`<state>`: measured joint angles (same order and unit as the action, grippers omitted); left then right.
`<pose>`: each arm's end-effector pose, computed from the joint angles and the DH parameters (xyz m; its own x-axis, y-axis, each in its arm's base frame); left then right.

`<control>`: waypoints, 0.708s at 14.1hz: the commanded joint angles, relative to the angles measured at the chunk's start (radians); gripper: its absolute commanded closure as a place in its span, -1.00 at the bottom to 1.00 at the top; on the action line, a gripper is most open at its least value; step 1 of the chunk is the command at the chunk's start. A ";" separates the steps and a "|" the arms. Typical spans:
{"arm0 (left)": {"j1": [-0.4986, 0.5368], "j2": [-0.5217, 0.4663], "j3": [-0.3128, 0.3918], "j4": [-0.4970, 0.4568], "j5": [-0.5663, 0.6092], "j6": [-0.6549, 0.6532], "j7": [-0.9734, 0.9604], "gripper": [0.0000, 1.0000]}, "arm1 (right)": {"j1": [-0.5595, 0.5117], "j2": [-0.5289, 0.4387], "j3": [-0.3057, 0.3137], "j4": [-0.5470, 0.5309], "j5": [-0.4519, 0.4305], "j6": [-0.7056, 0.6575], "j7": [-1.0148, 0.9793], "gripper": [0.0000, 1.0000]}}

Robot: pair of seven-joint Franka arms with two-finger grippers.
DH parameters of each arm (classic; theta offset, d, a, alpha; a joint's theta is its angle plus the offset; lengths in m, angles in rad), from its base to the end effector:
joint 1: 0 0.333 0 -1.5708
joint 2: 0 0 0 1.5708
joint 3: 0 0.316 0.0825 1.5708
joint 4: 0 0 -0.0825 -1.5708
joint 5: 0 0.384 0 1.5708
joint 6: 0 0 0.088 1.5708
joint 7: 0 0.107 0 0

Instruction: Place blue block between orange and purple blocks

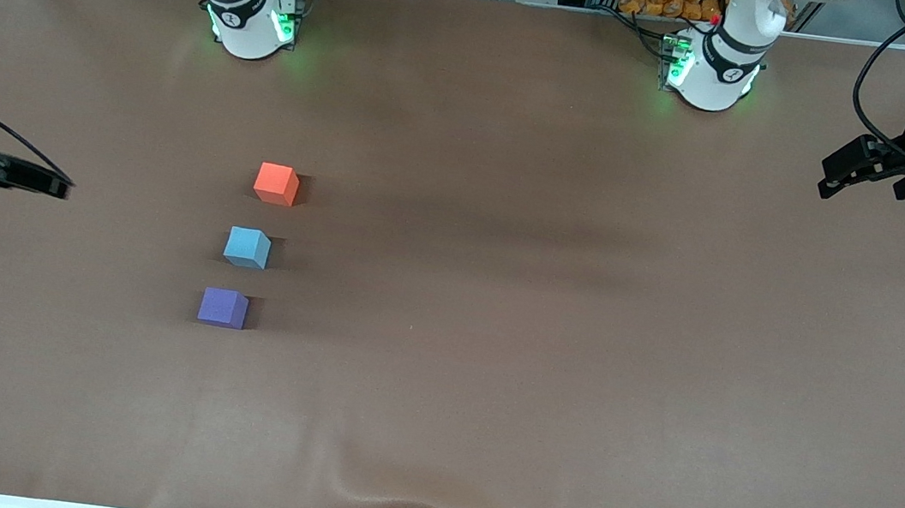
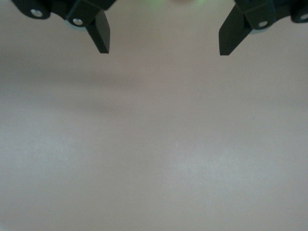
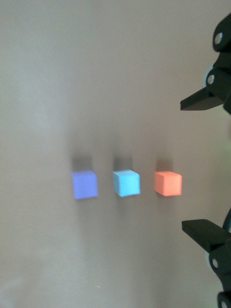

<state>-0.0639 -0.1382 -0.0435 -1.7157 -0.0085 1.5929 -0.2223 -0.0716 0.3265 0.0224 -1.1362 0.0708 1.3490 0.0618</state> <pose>0.5092 -0.0574 0.6316 0.9932 0.1152 0.0143 0.1151 -0.9933 0.0058 0.6271 -0.0249 0.6134 0.9885 -0.0951 -0.1173 -0.1038 -0.9921 -0.0704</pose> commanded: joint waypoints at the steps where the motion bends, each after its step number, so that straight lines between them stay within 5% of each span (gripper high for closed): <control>1: 0.010 -0.017 -0.004 -0.005 -0.016 -0.013 0.009 -1.00 | -0.001 -0.188 0.008 -0.164 -0.043 0.061 0.032 -1.00; 5: 0.012 -0.015 -0.002 -0.007 -0.016 -0.013 0.012 -1.00 | 0.004 -0.395 0.017 -0.429 -0.089 0.142 0.139 -1.00; 10: 0.010 -0.021 -0.002 -0.004 -0.016 -0.027 0.012 -1.00 | 0.013 -0.412 0.021 -0.453 -0.082 0.145 0.161 -1.00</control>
<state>-0.0630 -0.1383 -0.0428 -1.7162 -0.0085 1.5895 -0.2218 -0.0669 -0.0648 0.0403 -1.5549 0.0059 1.4752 0.1937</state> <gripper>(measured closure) 0.000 0.000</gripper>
